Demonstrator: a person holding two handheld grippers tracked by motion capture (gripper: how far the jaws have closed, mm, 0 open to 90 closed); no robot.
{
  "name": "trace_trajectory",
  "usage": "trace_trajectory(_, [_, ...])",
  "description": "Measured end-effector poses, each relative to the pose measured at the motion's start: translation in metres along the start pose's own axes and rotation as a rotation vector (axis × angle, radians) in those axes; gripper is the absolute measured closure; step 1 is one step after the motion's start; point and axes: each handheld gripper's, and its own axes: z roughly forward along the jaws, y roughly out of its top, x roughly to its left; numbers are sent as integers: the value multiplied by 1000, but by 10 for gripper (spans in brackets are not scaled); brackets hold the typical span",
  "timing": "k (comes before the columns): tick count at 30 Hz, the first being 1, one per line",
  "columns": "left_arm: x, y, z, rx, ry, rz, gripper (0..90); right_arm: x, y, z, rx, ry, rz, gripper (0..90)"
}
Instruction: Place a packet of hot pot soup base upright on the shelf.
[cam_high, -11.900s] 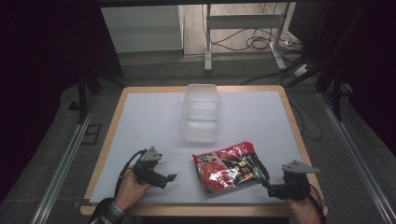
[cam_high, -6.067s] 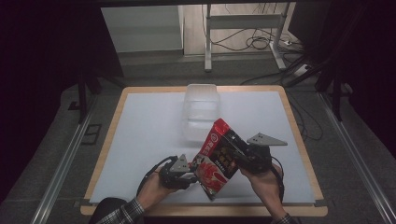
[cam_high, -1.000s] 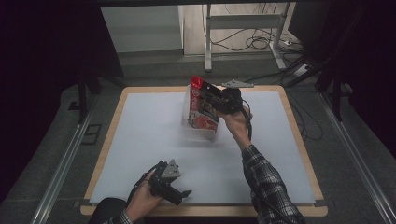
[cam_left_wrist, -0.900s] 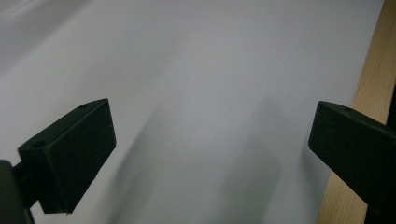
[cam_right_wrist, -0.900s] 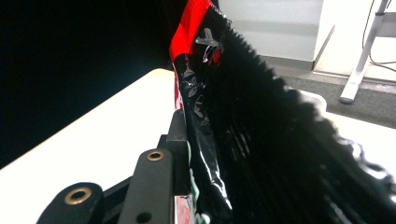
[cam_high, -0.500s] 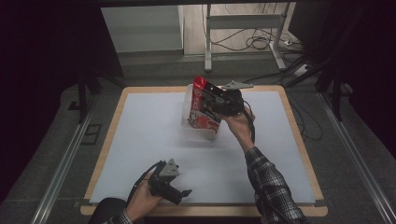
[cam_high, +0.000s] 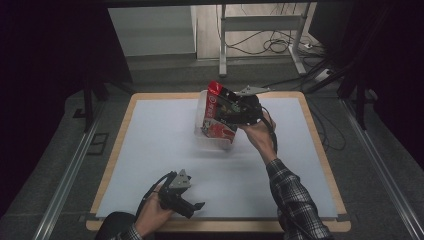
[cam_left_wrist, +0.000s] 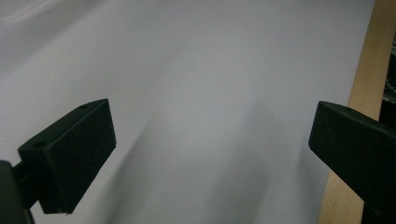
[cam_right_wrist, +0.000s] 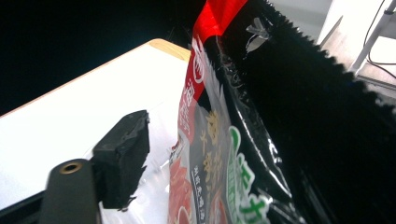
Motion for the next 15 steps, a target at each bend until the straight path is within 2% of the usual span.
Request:
trace_trajectory(8, [1, 0, 0, -19, -23, -15, 0, -1, -1, -11, 6, 9, -8, 142])
trace_trajectory(15, [1, 1, -1, -28, -41, -32, 0, 2, -2, -20, 18, 3, -33, 104])
